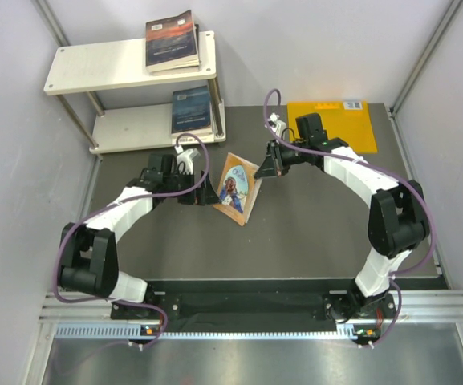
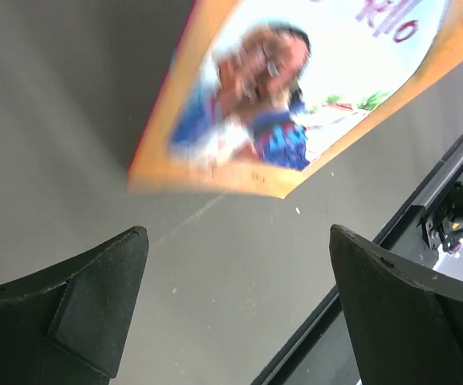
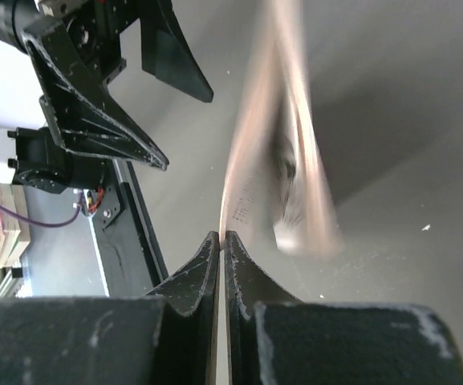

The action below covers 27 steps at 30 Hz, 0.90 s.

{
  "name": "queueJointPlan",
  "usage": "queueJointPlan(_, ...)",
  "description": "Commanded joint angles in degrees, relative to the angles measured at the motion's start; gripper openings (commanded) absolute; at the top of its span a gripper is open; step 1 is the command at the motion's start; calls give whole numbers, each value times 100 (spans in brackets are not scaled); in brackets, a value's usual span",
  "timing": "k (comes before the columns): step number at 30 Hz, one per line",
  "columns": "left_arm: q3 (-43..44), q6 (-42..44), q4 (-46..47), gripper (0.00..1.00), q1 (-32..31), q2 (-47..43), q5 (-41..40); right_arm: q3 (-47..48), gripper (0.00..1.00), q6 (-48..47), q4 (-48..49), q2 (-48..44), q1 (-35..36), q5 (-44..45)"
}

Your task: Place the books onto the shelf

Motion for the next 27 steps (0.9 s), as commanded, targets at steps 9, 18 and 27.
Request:
queueJointPlan(9,-188,-105,867,99,12,448,-182,262,0,-320,-100,-249,-53,-354)
queueJointPlan(18,-573,-113,2269,99,12,695,-254,297,0,-540,-346,-548,-71,-855)
queueJointPlan(27,-803,-131,3424,99,47,756,395,385,0,-558,-346,-618,-106,-1759)
